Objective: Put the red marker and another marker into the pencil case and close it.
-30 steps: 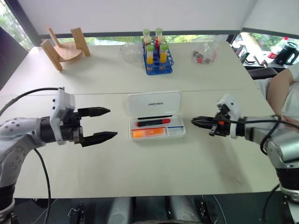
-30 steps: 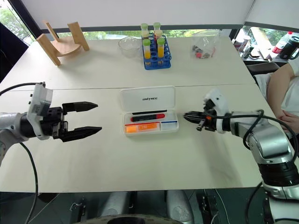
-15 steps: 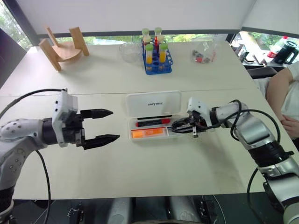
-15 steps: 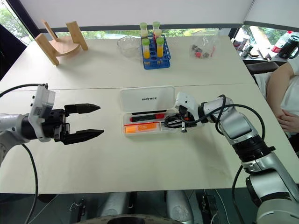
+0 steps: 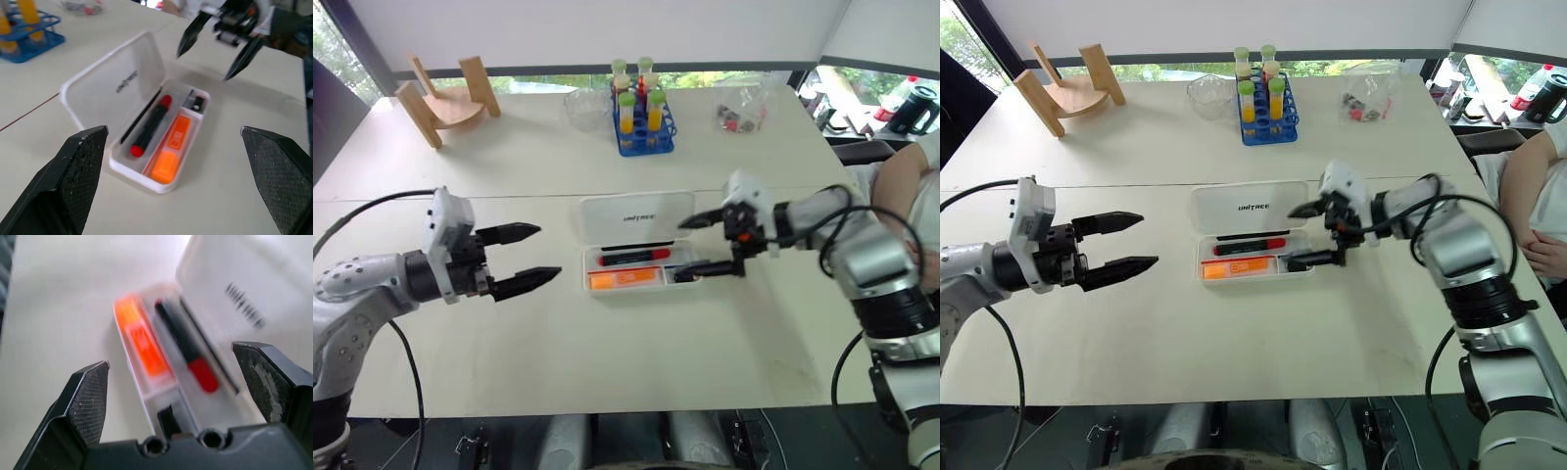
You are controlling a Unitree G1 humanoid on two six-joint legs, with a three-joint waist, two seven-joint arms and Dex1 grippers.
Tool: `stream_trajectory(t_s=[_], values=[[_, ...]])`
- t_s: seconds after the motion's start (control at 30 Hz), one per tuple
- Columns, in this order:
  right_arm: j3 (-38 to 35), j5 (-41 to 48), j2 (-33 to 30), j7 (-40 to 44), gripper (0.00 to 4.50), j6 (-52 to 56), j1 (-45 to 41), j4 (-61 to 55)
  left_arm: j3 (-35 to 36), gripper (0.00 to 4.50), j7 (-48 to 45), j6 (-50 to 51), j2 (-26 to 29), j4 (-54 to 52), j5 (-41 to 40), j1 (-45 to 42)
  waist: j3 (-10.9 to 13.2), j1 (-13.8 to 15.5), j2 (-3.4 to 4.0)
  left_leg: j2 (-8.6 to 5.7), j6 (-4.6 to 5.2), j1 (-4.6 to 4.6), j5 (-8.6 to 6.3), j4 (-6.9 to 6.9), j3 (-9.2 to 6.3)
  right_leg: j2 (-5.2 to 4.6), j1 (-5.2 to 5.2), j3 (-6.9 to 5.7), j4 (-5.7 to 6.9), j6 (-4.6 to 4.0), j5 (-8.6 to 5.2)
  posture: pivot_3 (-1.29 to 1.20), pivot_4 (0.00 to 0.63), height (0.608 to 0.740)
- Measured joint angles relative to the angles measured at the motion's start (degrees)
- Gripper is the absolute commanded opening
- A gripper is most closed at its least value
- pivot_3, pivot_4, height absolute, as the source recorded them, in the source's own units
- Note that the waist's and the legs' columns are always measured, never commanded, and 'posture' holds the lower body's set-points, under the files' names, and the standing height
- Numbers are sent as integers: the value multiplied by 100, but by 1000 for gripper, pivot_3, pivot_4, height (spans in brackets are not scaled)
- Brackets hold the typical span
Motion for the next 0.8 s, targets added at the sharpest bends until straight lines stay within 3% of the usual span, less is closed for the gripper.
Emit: stream_trajectory(t_s=[0.07,0.17,0.4,0.67,0.8], values=[[-457,380,-163,-119,4436,434,27,-350,-38,4500,-5,-124,-22,506,184,-209,0,17,0,-1,0,0,0,0,4,1,0,-1,-1,0,0,0,150,740],[-837,801,-240,-332,4500,892,222,-836,-309,3603,-83,-428,-95,1153,550,-599,0,73,0,-2,0,0,0,0,12,1,-1,-1,0,0,0,0,150,740],[-1543,1752,-379,-933,4500,1678,899,-1974,-1345,47,-585,-1736,-778,3637,1787,-2169,-2,135,-5,-11,0,-13,0,10,10,-3,-1,-7,-1,2,1,0,150,740],[-1783,2106,-583,-1416,4500,1794,1303,-2310,-1897,47,-666,-3725,-1846,7014,3084,-4150,0,111,-10,-11,1,-19,0,12,8,0,-12,-6,3,3,1,0,150,740],[-1957,2082,-933,-1516,4500,1785,1796,-2403,-1899,47,-770,-4224,-2576,8139,3283,-4858,5,155,-22,-26,3,-27,-1,14,6,-14,-10,-9,-1,6,0,0,150,740]])
